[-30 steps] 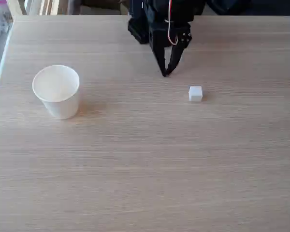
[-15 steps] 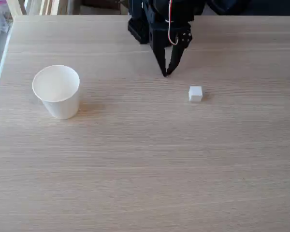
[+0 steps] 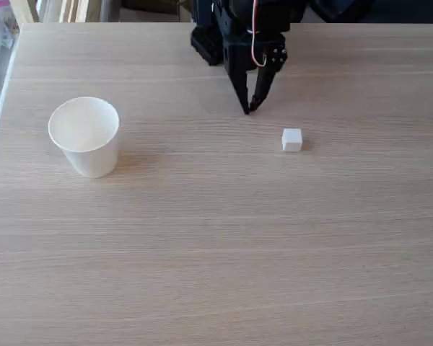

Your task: Grasp a block and put it in the bin.

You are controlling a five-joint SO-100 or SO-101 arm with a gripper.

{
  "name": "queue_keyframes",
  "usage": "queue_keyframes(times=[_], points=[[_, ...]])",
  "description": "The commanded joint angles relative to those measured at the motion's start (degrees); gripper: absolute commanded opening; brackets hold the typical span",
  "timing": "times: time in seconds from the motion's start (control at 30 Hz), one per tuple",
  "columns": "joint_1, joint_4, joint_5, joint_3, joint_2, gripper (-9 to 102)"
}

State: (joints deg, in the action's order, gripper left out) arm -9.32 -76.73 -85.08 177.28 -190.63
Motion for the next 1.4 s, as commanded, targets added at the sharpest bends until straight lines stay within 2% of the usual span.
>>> queue_keyframes(times=[0.0, 0.43, 0.7, 0.9, 1.07, 1.37], points=[[-0.44, 0.35, -0.18, 0.79, -0.35, 0], [0.44, 0.88, -0.88, 0.62, -0.26, 0], [0.62, 11.95, -0.53, -3.34, 8.61, 0], [-4.31, 13.89, 3.25, -11.6, 17.05, 1], [-6.94, 14.15, 5.54, -16.17, 21.53, 11], [-9.23, 15.21, 5.01, -20.3, 27.33, 23]])
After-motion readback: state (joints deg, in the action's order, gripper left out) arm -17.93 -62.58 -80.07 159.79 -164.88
